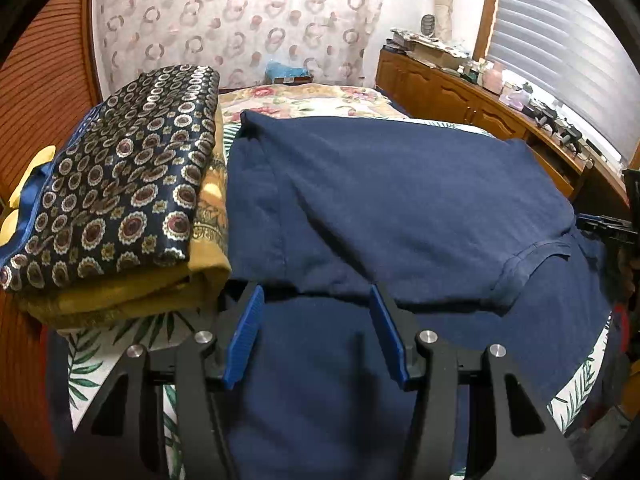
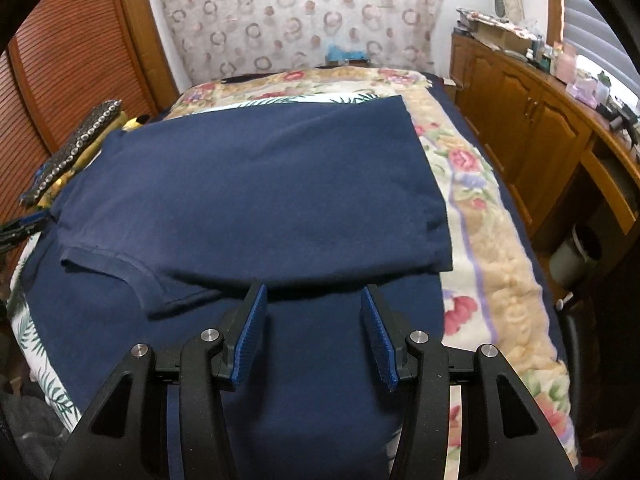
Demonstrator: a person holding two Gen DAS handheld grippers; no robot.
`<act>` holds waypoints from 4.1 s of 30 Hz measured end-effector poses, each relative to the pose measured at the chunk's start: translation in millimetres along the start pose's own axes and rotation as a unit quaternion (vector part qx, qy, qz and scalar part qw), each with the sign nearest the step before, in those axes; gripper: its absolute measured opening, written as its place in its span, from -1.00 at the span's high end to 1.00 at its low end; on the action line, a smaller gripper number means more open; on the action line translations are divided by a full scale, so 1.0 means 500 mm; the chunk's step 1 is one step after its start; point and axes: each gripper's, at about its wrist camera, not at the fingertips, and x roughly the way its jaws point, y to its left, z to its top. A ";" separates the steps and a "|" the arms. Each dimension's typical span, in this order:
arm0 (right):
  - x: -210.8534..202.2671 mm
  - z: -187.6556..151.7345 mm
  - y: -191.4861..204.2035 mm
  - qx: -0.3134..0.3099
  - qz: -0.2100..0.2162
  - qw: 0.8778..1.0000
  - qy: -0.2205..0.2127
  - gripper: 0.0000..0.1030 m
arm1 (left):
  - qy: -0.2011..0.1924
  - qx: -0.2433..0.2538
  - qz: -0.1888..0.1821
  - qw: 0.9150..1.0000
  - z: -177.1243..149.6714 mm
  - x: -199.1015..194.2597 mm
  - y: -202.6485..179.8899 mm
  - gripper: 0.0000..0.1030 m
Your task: Fold small clothes
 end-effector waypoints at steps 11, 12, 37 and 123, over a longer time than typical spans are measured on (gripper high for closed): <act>0.022 0.001 0.010 0.012 0.003 1.000 0.006 0.02 | 0.020 -0.013 0.006 1.000 -0.004 0.044 -0.010 -0.04; 0.021 0.000 0.009 0.012 0.004 1.000 0.004 0.02 | 0.020 -0.016 0.006 1.000 0.000 0.048 -0.010 -0.04; 0.025 0.006 0.023 0.028 0.011 1.000 -0.006 -0.09 | -0.001 -0.050 0.002 0.999 0.073 0.101 -0.019 0.55; -0.081 -0.118 0.241 -0.093 0.076 0.992 -0.025 0.51 | -0.043 -0.040 0.021 0.998 -0.115 -0.102 -0.007 -0.02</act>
